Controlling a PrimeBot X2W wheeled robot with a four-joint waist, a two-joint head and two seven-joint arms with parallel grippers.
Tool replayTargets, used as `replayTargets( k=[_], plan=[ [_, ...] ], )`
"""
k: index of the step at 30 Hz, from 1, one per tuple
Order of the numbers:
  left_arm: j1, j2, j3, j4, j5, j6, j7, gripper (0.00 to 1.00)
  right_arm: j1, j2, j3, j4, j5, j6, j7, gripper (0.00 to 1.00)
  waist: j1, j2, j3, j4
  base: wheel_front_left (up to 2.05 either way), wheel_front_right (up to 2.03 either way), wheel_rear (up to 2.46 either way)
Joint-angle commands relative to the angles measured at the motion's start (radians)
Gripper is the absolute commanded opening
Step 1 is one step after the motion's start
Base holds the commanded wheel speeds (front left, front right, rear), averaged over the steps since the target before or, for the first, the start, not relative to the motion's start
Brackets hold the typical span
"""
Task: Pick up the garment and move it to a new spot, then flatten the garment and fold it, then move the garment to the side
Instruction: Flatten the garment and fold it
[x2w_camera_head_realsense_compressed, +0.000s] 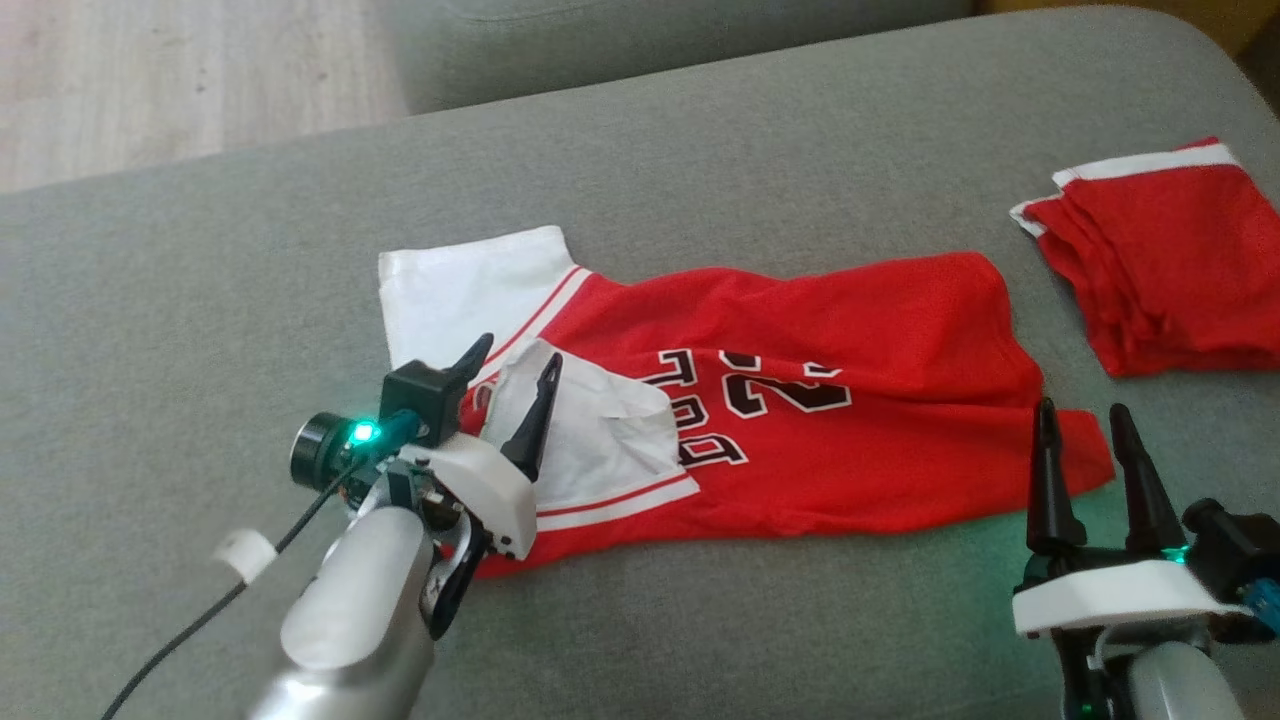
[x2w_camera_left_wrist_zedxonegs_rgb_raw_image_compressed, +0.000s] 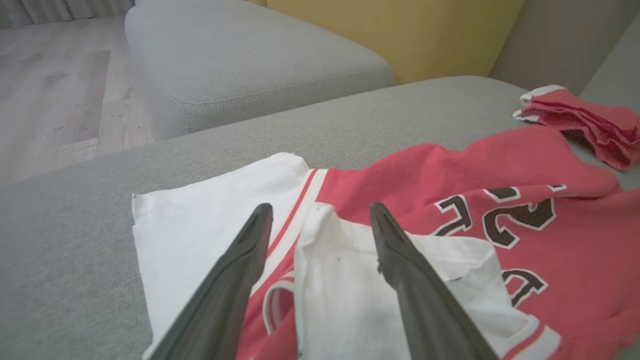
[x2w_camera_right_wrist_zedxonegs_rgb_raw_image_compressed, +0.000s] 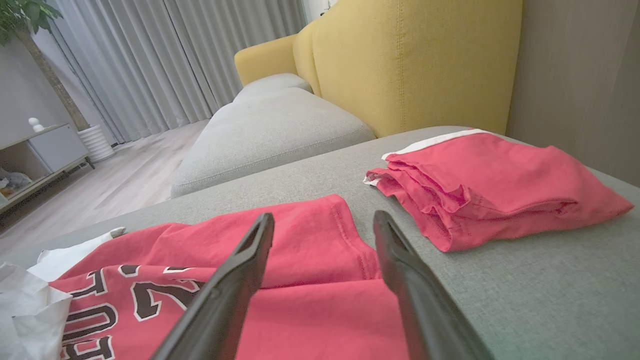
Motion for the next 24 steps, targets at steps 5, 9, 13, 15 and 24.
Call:
replayTargets(
  k=[5, 9, 13, 15, 24],
  plan=[
    [-0.083, 0.028, 0.007, 0.038, 0.002, -0.012, 0.01, 1.0, -0.036, -0.007, 0.028, -0.026, 0.016, -0.001, -0.014, 1.0, -0.0002, 0.0, 0.017, -0.025, 0.0, 0.0, 0.0],
    [-0.1, 0.03, 0.001, 0.07, -0.008, -0.015, -0.001, 1.0, -0.036, -0.007, 0.03, -0.022, 0.018, -0.001, -0.014, 1.0, -0.0002, 0.0, 0.019, -0.03, 0.0, 0.0, 0.0],
    [-0.114, 0.025, -0.006, 0.096, -0.033, -0.021, -0.001, 0.0, -0.039, -0.007, 0.034, -0.018, 0.019, -0.001, -0.014, 1.0, -0.0002, 0.0, 0.021, -0.033, 0.0, 0.0, 0.0],
    [-0.121, 0.023, -0.015, 0.099, -0.041, -0.023, -0.012, 0.0, -0.039, -0.007, 0.034, -0.017, 0.02, -0.001, -0.014, 1.0, -0.0002, 0.0, 0.022, -0.031, 0.0, 0.0, 0.0],
    [-0.107, 0.052, -0.046, 0.014, -0.058, -0.027, -0.1, 0.0, -0.026, -0.007, 0.013, 0.001, 0.02, -0.001, -0.014, 1.0, -0.0002, 0.0, -0.016, 0.02, 0.0, 0.0, 0.0]
  ],
)
